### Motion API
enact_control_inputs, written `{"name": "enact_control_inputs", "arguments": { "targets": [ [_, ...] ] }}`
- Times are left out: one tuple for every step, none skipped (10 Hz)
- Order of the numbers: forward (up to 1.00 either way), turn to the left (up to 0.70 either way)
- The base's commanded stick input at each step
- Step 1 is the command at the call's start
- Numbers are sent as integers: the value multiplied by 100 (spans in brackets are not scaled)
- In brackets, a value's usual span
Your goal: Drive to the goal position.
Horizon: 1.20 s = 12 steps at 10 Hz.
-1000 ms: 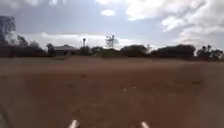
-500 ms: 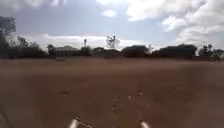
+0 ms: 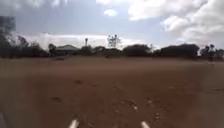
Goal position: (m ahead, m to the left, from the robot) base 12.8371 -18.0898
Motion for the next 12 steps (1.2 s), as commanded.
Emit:
{"name": "enact_control_inputs", "arguments": {
  "targets": [
    [70, 0],
    [70, 0],
    [70, 0],
    [70, 0],
    [70, 0],
    [70, 0],
    [70, 0],
    [70, 0],
    [70, 0],
    [70, 0],
    [70, 0],
    [70, 0]
  ]
}}
